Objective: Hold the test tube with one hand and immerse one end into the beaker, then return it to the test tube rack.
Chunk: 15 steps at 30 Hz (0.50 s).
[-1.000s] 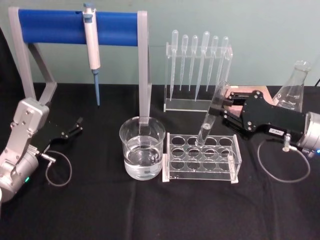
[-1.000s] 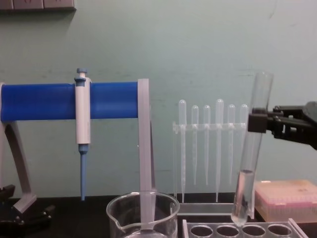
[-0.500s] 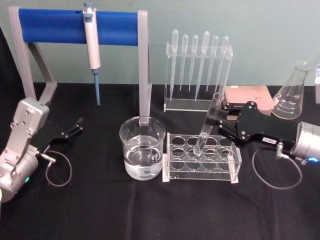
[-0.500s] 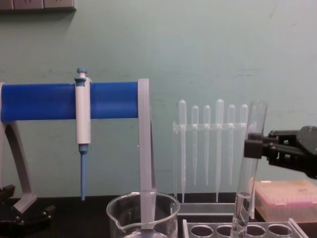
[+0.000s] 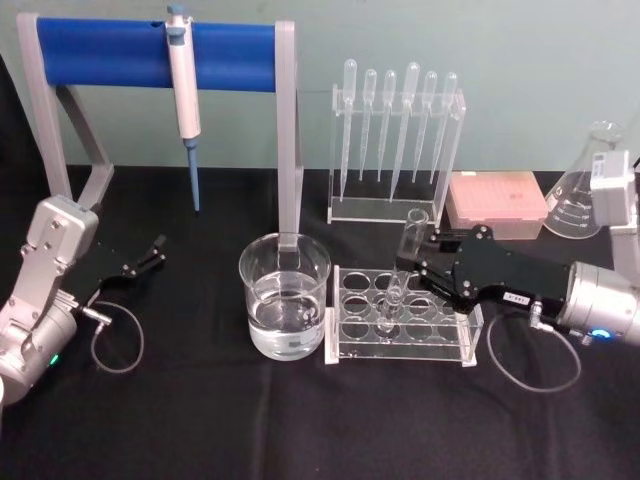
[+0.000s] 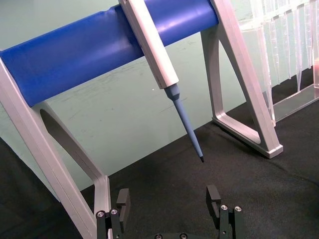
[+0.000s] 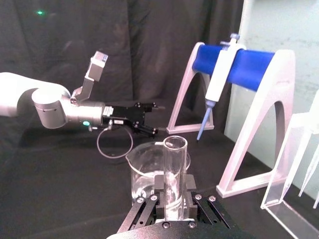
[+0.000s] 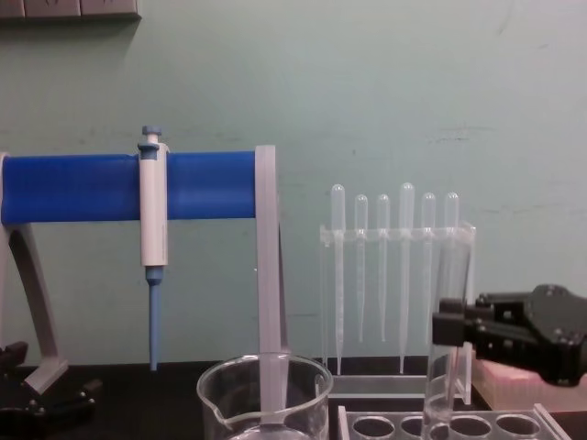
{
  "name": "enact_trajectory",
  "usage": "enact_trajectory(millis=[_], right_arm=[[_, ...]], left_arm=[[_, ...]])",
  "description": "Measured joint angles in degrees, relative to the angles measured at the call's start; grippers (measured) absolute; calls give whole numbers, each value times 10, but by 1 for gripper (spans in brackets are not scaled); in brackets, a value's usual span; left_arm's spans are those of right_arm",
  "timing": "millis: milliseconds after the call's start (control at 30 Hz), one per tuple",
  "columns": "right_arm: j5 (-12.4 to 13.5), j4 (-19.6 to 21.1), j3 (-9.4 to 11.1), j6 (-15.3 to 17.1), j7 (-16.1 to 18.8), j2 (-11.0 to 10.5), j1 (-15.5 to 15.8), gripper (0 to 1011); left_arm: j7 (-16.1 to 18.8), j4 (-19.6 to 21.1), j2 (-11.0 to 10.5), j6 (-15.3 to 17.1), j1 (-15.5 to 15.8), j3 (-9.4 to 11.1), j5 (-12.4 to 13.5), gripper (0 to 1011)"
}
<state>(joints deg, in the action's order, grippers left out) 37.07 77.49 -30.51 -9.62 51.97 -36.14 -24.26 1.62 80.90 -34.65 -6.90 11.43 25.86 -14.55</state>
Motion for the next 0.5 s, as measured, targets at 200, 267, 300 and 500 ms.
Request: enact_trajectory(millis=[200,267,300,500], right_arm=[[-4,-22,-6,-2,8,9,-5,243],[-6,-28,-7,-4,10,12,-7,242],[-7,-29,-7,-4,10,13,-7,242],[-15,-34,-9,-9,9,14,-9,243]], left_arm=[[0,0,0,0,0,0,0,1000],[0,0,0,0,0,0,0,1000],[0,0,0,0,0,0,0,1000],[0,0,0,0,0,0,0,1000]])
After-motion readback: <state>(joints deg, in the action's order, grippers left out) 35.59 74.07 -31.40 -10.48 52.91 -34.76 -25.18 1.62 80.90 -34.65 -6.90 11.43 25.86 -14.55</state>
